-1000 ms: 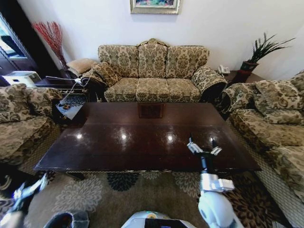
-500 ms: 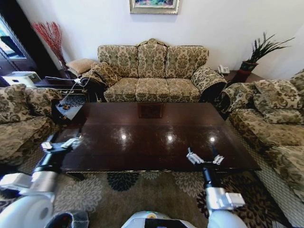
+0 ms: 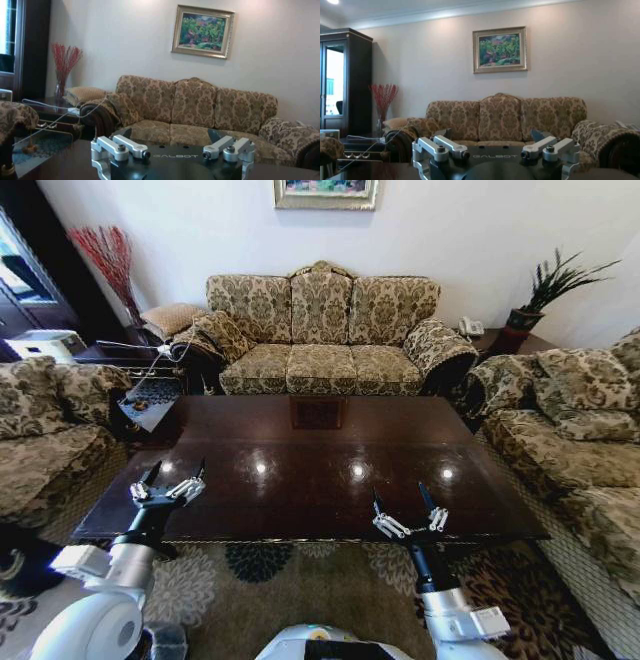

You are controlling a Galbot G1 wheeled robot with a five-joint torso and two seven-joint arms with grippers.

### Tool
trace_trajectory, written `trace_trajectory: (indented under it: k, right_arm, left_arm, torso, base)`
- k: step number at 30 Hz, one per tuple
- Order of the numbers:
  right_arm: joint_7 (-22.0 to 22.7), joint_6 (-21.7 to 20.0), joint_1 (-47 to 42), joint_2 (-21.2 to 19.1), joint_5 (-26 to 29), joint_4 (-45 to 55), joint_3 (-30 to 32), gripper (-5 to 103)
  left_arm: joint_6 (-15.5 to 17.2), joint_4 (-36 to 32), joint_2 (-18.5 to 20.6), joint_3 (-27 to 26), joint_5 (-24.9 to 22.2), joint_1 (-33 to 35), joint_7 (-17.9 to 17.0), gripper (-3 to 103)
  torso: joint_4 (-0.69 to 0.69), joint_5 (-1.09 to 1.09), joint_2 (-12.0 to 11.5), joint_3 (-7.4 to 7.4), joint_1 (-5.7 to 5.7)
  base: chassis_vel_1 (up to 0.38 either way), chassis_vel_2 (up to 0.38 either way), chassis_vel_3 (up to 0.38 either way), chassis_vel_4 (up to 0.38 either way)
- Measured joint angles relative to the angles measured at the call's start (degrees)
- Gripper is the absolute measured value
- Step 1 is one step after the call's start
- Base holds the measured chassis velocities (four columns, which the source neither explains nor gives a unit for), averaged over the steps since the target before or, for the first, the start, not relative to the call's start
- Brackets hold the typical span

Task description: Move to the front of the table and place the trash on the table into the trash bin.

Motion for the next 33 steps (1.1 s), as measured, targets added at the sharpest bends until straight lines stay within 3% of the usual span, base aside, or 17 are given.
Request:
trace_trajectory:
  k: [33]
  right_arm:
    - [0.4,0.0,0.2,-0.1,0.1,-0.1,0.0,100]
  left_arm:
    - [0.0,0.5,0.0,-0.3,-0.2,-0.1,0.2,100]
  torso:
    - [0.00,0.00,0.0,0.00,0.00]
  base:
    - [0.021,-0.020,-0.022,0.022]
